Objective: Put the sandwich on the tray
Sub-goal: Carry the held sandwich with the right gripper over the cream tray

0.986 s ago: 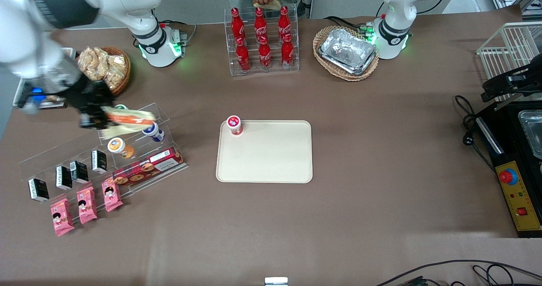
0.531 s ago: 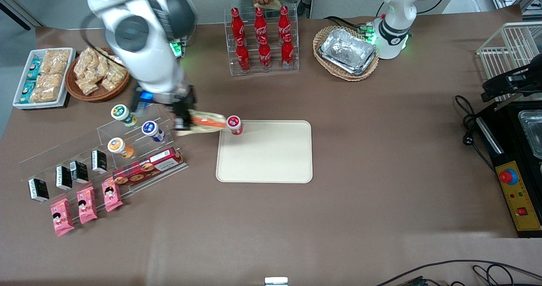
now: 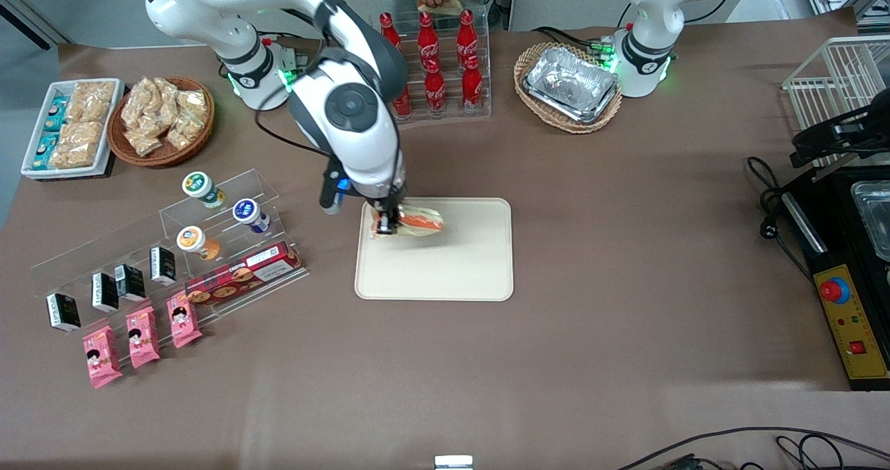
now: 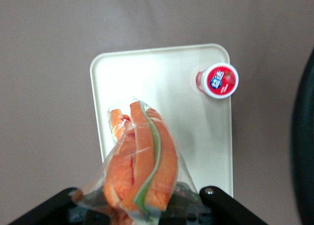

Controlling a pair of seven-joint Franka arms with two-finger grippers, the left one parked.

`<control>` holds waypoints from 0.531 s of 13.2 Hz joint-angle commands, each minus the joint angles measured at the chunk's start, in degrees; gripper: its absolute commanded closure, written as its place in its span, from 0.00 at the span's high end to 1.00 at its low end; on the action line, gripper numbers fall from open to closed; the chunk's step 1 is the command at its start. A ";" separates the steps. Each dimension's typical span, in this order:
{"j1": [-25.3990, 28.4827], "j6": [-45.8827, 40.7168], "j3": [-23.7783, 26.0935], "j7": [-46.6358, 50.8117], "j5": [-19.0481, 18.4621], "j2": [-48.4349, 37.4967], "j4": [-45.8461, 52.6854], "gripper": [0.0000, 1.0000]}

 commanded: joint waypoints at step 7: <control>2.09 11.82 -0.61 1.76 -2.72 12.55 2.74 0.03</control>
